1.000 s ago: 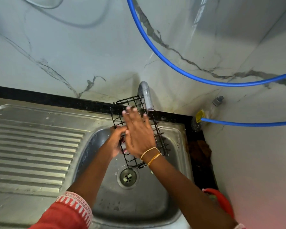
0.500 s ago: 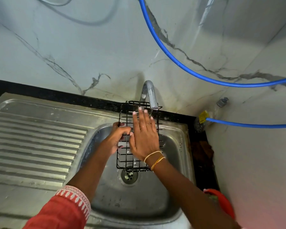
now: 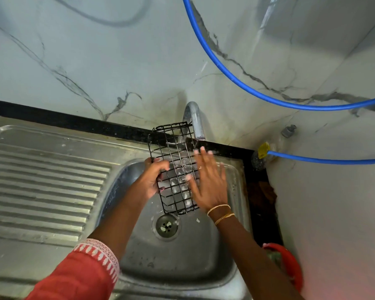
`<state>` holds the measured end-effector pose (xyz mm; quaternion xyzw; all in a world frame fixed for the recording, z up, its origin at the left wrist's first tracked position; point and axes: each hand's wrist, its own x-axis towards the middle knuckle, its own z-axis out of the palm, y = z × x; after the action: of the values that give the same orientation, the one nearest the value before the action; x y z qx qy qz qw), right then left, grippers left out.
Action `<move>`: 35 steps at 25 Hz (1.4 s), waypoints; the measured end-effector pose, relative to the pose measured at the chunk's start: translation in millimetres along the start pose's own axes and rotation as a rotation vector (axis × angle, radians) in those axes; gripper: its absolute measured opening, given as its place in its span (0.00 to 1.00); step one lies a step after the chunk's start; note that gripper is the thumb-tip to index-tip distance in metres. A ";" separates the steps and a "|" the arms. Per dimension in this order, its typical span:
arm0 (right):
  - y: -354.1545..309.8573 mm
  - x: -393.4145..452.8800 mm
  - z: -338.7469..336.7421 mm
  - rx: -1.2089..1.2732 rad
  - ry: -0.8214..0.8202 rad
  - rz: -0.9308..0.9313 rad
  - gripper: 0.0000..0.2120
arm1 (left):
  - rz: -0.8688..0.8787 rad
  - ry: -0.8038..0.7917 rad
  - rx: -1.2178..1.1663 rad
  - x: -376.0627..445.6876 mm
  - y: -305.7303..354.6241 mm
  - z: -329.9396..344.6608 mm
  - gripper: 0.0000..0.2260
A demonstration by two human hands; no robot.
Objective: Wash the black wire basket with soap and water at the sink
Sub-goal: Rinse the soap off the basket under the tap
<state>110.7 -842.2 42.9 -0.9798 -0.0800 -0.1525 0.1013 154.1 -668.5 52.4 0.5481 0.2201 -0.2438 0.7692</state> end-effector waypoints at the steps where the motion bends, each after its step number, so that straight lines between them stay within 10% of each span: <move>1: 2.7 -1.9 0.4 0.101 0.018 0.184 0.29 | 0.001 0.002 0.016 1.9 -0.3 -0.1 0.27; 8: 18.2 14.2 -38.5 1.390 0.015 1.106 0.26 | 0.049 -0.205 0.367 1.4 6.0 30.7 0.28; 11: 26.3 0.5 -43.3 1.382 0.123 1.215 0.27 | 0.077 -0.277 0.578 -0.2 16.0 57.0 0.39; 15: 40.2 -10.0 -24.7 1.461 0.227 1.327 0.29 | 0.208 -0.238 0.454 0.7 25.7 87.7 0.09; 25: 66.2 -11.4 14.4 1.893 0.260 1.334 0.26 | 0.101 0.032 0.544 51.9 45.7 106.1 0.13; 35: 61.0 -15.1 18.3 1.654 0.149 1.284 0.25 | -0.178 -0.034 0.463 33.5 34.1 72.1 0.25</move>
<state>113.1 -899.0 10.4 -0.4517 0.3819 -0.0277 0.8058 206.5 -731.9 78.9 0.6840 0.1927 -0.3636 0.6024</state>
